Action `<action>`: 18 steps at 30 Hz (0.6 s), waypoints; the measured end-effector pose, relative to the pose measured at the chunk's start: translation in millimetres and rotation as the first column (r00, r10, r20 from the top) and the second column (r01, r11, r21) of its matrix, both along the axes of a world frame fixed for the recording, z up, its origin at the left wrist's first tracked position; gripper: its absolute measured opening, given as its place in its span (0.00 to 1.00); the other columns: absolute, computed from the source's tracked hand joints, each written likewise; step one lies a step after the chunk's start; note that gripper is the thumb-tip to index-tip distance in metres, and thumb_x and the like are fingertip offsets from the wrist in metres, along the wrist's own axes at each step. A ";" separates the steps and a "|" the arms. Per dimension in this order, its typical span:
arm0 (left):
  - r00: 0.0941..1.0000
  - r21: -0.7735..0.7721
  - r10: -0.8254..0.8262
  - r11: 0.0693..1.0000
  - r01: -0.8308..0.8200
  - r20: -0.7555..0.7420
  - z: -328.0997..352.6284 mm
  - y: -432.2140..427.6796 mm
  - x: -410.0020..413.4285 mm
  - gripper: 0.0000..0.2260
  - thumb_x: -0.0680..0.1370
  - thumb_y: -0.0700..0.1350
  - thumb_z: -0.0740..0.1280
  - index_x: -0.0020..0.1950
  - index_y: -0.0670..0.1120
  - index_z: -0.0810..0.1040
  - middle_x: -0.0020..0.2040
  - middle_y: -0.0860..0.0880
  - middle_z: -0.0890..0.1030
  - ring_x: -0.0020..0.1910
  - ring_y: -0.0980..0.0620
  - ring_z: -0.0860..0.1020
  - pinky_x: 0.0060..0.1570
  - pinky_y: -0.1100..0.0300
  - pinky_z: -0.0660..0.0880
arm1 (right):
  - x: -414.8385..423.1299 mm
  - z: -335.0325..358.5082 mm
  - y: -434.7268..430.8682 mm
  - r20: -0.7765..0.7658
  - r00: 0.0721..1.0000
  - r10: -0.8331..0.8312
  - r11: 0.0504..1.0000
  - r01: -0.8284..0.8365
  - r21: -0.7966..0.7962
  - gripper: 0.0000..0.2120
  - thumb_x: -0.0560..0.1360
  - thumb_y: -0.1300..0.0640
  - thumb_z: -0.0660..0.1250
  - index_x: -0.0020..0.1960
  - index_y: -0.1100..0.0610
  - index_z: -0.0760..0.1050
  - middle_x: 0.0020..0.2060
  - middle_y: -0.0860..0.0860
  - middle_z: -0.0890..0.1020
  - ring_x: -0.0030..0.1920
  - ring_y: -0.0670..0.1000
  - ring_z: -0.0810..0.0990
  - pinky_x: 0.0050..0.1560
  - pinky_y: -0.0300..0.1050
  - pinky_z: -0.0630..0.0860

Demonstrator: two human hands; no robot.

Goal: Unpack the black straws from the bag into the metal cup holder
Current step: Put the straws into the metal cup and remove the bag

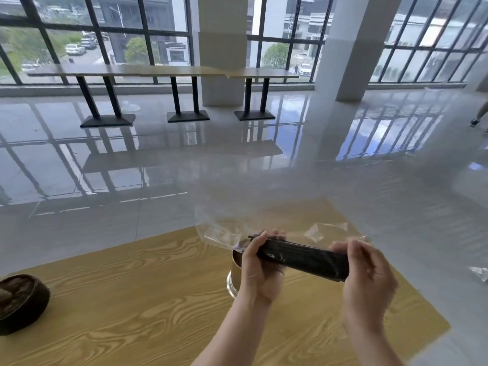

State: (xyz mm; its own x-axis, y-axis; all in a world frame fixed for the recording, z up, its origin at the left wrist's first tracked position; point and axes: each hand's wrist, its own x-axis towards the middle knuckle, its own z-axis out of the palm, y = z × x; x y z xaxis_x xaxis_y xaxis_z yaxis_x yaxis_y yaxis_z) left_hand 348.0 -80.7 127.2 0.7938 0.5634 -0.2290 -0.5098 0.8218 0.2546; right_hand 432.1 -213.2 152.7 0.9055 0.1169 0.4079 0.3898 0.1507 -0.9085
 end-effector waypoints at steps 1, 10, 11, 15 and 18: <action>1.000 -0.009 -0.016 1.000 0.016 0.002 -0.5 -7.5 7.8 0.10 0.69 0.38 0.74 0.47 0.44 0.77 0.44 0.44 0.83 0.44 0.45 0.83 0.47 0.52 0.79 | 6.0 0.7 -7.1 0.022 0.999 -0.028 0.999 0.029 -0.017 0.10 0.81 0.53 0.67 0.46 0.57 0.81 0.40 0.49 0.87 0.43 0.47 0.85 0.48 0.34 0.78; 0.990 -0.014 -0.126 0.992 0.125 -0.058 -5.3 -46.2 45.6 0.04 0.76 0.42 0.70 0.46 0.42 0.79 0.46 0.41 0.82 0.48 0.44 0.80 0.46 0.52 0.77 | 43.1 9.1 -39.4 0.086 0.989 -0.121 0.990 0.127 -0.067 0.11 0.80 0.48 0.67 0.46 0.55 0.80 0.39 0.41 0.86 0.40 0.41 0.84 0.48 0.30 0.76; 0.987 -0.021 -0.140 0.990 0.139 -0.074 -5.7 -48.4 46.9 0.05 0.76 0.43 0.70 0.47 0.42 0.79 0.48 0.41 0.82 0.50 0.43 0.79 0.47 0.52 0.77 | 45.2 10.4 -40.5 0.094 0.987 -0.128 0.988 0.134 -0.071 0.11 0.80 0.49 0.68 0.45 0.56 0.80 0.39 0.41 0.86 0.40 0.41 0.84 0.48 0.30 0.76; 0.976 -0.049 -0.182 0.983 0.177 -0.122 -6.2 -57.5 54.6 0.11 0.75 0.44 0.72 0.53 0.41 0.76 0.51 0.39 0.80 0.55 0.40 0.77 0.50 0.51 0.78 | 53.3 18.2 -45.3 0.133 0.979 -0.153 0.980 0.168 -0.105 0.11 0.80 0.48 0.67 0.46 0.55 0.80 0.41 0.40 0.86 0.40 0.41 0.84 0.49 0.31 0.76; 0.973 -0.064 -0.198 0.979 0.191 -0.117 -10.1 -65.1 60.2 0.11 0.73 0.46 0.73 0.49 0.41 0.79 0.48 0.40 0.82 0.47 0.43 0.81 0.45 0.52 0.80 | 60.7 25.2 -49.4 0.179 0.974 -0.139 0.971 0.170 -0.169 0.11 0.80 0.48 0.67 0.45 0.53 0.80 0.42 0.39 0.85 0.40 0.39 0.84 0.46 0.27 0.74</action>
